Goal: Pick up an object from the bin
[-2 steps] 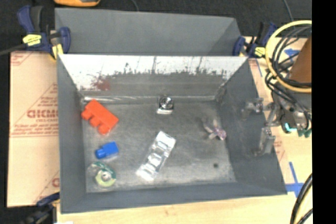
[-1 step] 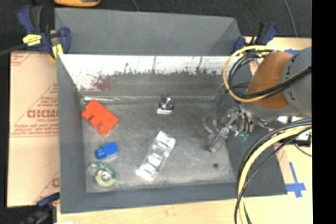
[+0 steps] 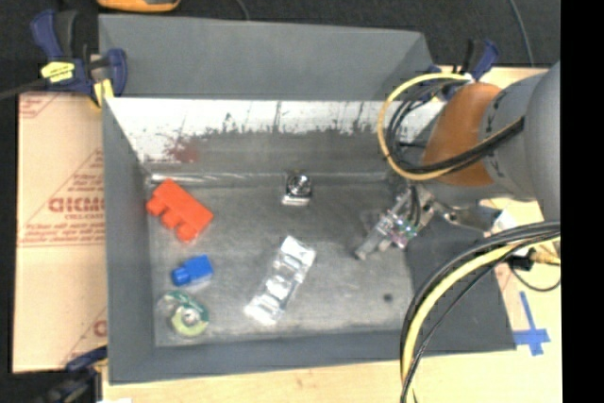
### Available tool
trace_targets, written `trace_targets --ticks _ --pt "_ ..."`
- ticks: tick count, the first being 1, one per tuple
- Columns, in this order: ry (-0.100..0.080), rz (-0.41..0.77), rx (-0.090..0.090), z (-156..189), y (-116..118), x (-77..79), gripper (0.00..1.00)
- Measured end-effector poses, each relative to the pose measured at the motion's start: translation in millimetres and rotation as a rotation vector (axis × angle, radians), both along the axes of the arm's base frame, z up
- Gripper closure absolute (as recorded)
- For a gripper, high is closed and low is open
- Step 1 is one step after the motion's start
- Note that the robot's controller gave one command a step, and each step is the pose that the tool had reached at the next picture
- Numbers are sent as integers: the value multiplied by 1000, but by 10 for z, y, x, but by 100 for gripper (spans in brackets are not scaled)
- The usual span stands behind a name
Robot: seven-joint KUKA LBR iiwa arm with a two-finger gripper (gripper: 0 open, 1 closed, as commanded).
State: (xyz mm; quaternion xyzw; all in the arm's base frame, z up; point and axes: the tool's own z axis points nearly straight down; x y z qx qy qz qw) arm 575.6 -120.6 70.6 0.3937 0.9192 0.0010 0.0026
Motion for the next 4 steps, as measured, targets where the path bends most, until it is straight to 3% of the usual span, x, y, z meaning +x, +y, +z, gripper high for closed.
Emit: trace_targets --ticks 3,4 --pt "-1 23 -8 19 -50 14 0" --pt "-1 25 -7 19 -48 15 100"
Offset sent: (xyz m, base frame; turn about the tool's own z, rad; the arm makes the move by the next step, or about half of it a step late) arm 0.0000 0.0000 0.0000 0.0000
